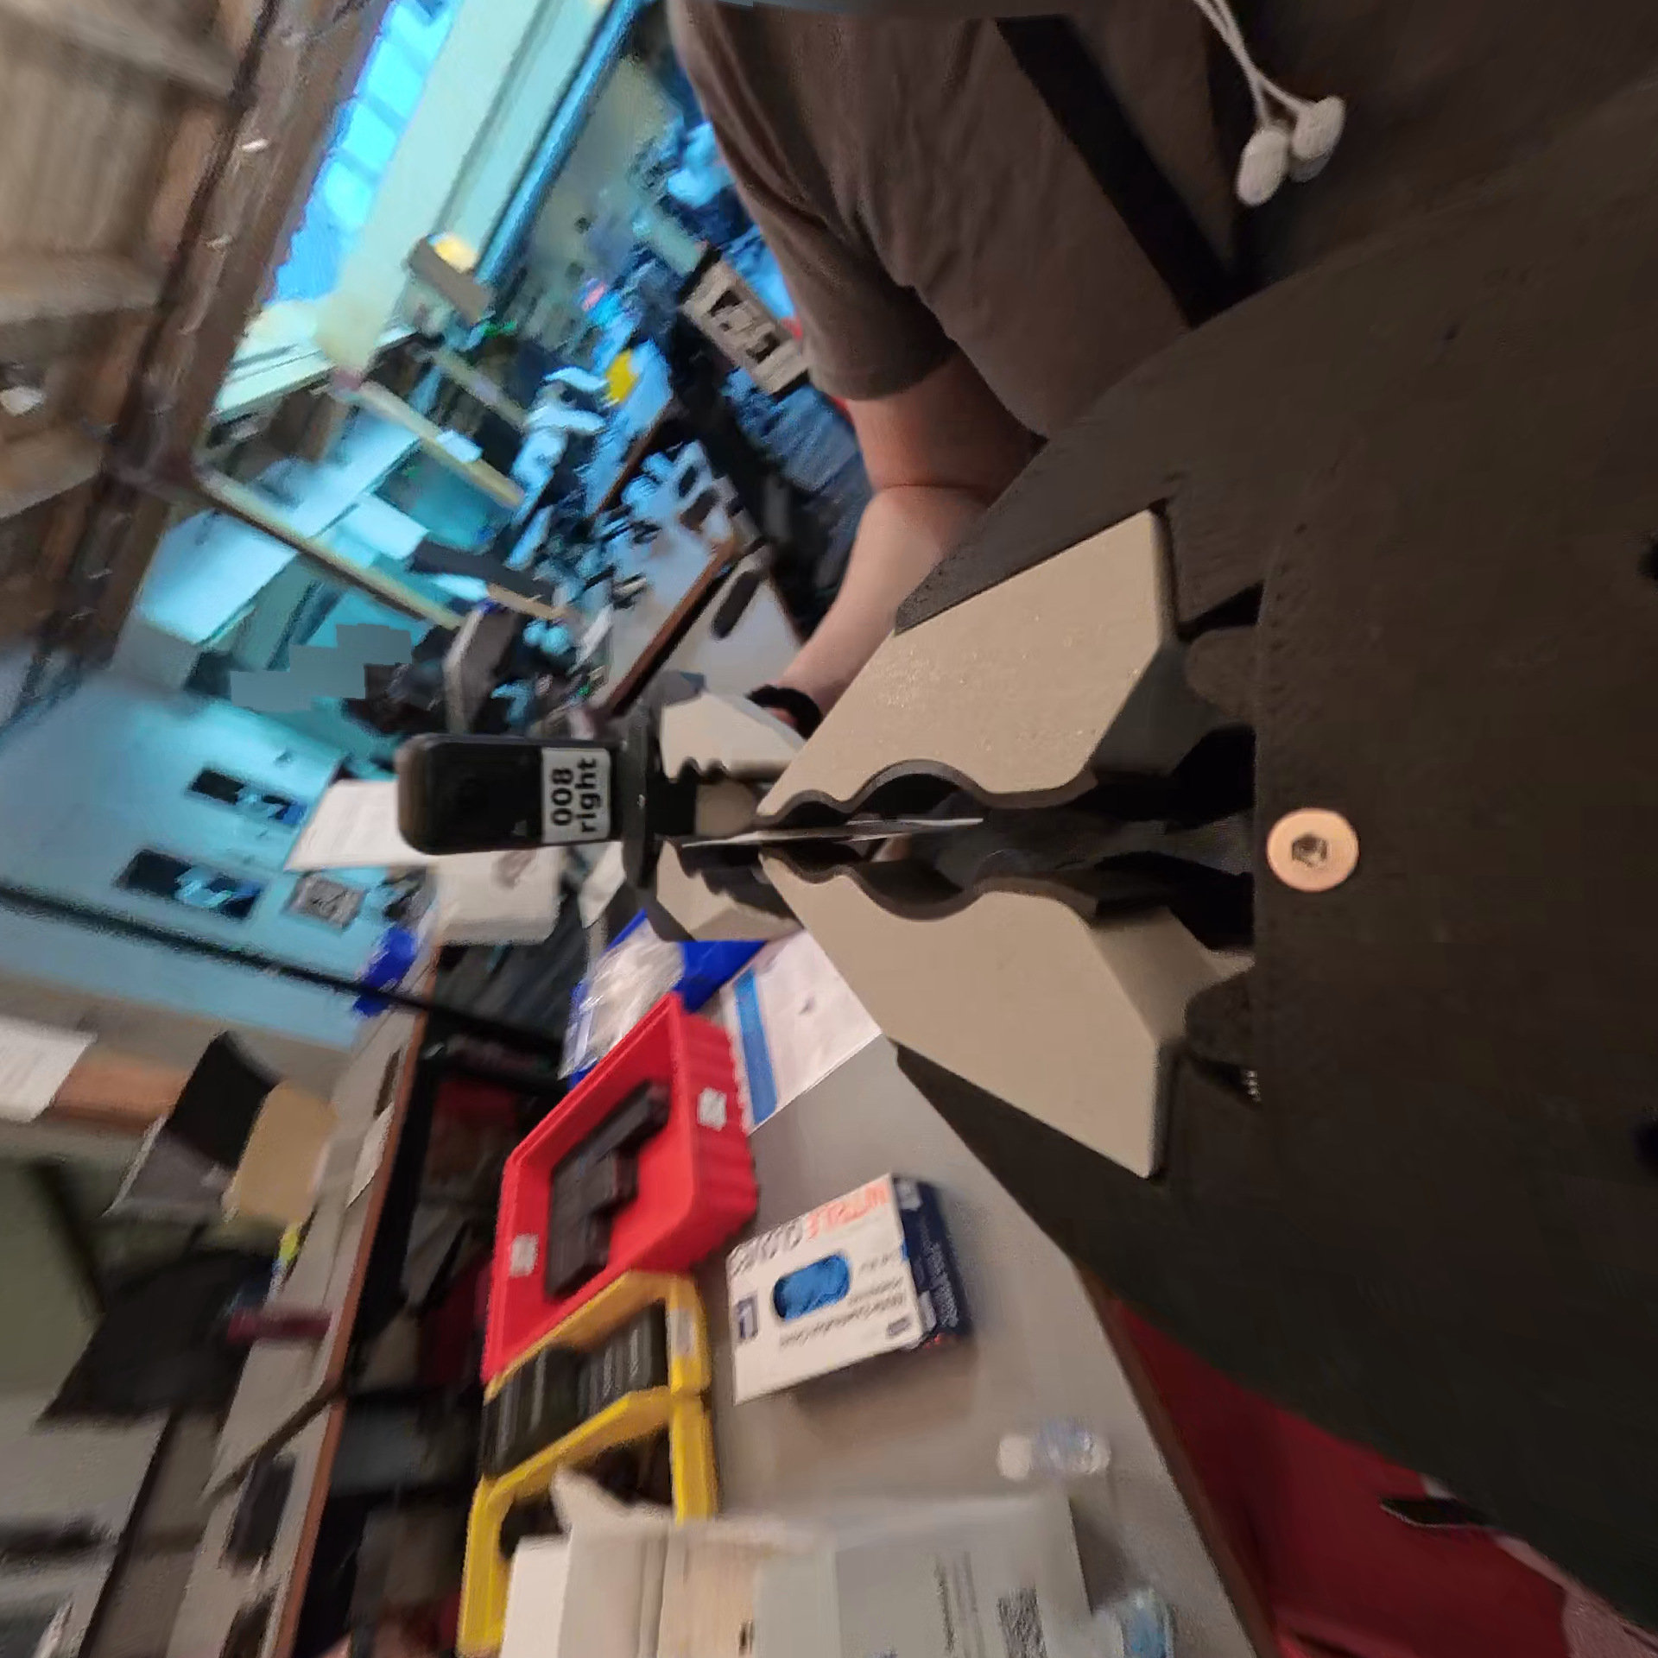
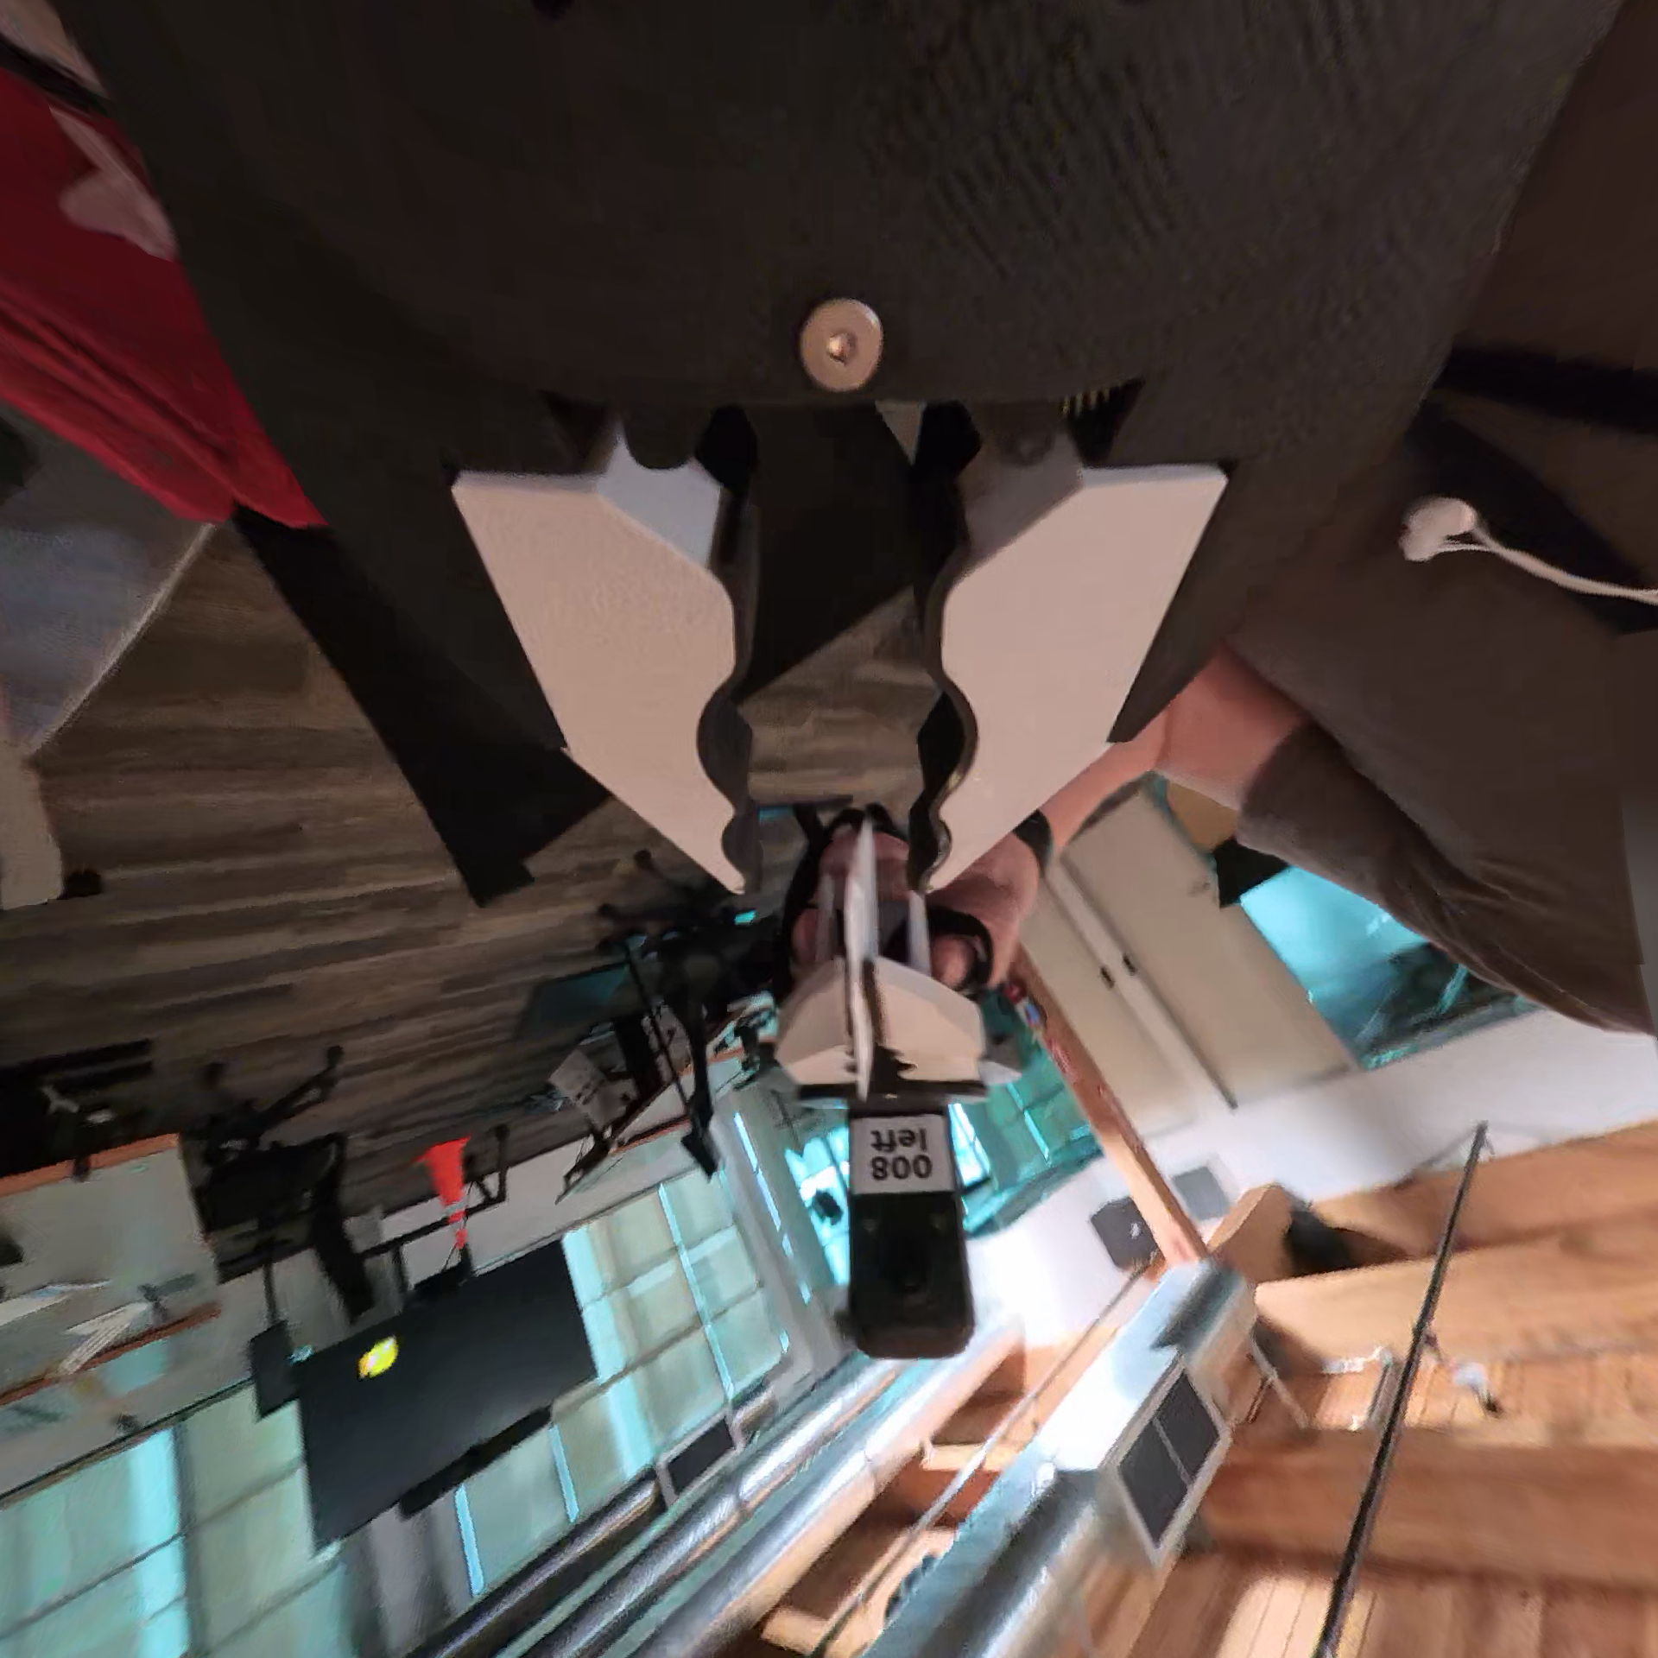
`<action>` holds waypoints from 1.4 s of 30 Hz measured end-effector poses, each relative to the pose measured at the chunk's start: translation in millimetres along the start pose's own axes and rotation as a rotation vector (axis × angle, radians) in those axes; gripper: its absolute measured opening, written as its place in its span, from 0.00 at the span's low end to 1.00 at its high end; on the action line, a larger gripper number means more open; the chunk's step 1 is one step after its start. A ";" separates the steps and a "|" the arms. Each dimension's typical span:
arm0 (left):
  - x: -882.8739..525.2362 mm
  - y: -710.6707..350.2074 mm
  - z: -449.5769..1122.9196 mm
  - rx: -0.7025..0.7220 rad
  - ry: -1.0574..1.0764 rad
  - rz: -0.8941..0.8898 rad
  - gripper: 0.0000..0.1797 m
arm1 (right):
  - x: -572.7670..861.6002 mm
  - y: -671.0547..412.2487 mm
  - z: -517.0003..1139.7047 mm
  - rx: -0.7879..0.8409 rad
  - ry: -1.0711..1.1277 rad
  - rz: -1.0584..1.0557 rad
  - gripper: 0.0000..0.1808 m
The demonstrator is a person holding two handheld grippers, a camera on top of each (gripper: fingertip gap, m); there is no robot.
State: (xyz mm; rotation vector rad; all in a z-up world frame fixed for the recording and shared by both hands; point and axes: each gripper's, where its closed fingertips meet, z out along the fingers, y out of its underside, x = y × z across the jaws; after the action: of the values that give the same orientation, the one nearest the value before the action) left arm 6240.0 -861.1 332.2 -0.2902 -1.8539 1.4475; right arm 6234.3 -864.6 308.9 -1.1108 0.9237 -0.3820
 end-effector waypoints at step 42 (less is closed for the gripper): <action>1087.0 408.0 197.8 -0.658 1.913 -0.072 0.00 | -1065.7 374.6 -397.3 1.204 1.743 -0.627 0.00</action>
State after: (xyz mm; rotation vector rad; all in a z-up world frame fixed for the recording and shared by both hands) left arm 5248.9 -228.6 401.0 -1.2938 -0.5261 -0.0044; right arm 5230.9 -216.4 392.0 0.4011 1.3528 -2.2615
